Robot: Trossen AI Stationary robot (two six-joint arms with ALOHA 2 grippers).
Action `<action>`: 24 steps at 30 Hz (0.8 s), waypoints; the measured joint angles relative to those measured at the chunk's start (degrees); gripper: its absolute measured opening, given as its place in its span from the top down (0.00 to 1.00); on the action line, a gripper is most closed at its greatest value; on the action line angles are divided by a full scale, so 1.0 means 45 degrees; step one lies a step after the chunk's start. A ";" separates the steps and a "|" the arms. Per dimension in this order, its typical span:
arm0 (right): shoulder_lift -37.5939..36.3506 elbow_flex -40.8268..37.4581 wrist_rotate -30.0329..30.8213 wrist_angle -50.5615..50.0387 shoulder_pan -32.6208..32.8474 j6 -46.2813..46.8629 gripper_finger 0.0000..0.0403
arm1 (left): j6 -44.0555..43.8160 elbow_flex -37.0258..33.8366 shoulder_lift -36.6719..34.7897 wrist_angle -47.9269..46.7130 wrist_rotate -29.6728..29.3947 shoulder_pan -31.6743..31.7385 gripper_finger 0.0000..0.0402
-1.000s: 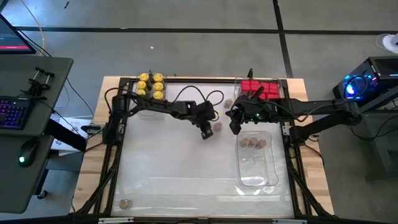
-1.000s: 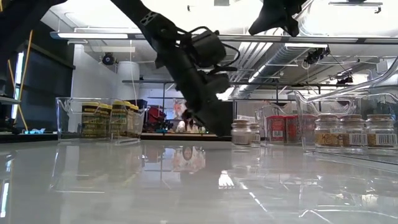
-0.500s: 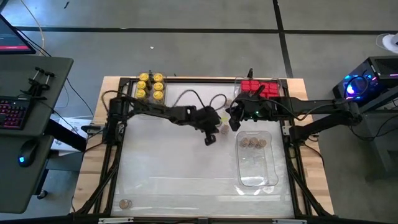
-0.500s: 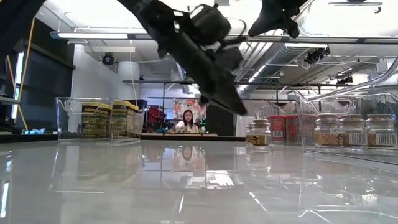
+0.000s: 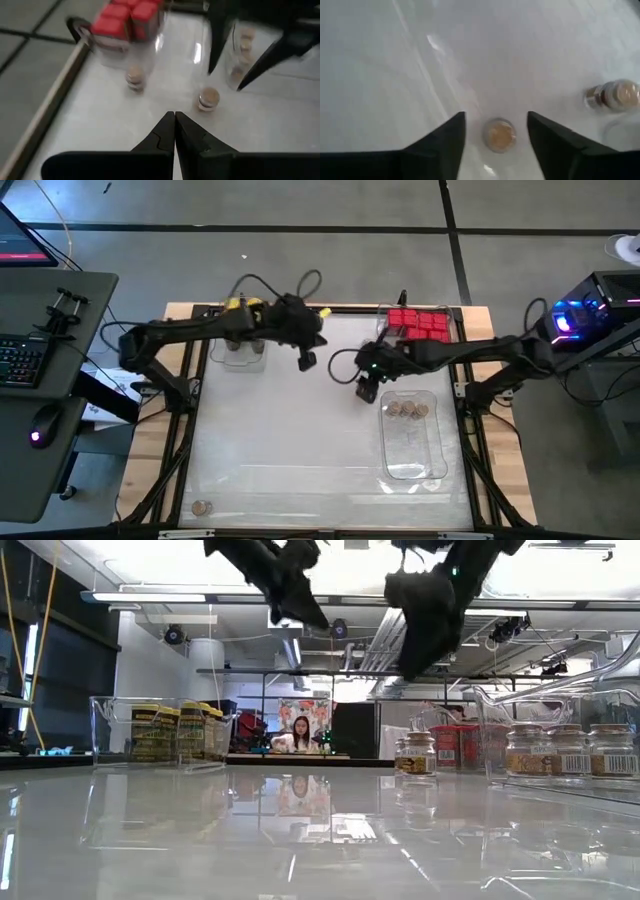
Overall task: Sort spices by type
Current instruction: Put the brown seasoning bottle into the bottom transparent bin
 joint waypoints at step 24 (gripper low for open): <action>0.2932 0.0000 -0.1958 -0.0621 -0.1093 -0.4951 0.34 | -0.3016 -0.5840 -0.5025 0.2108 -0.0723 0.0099 1.00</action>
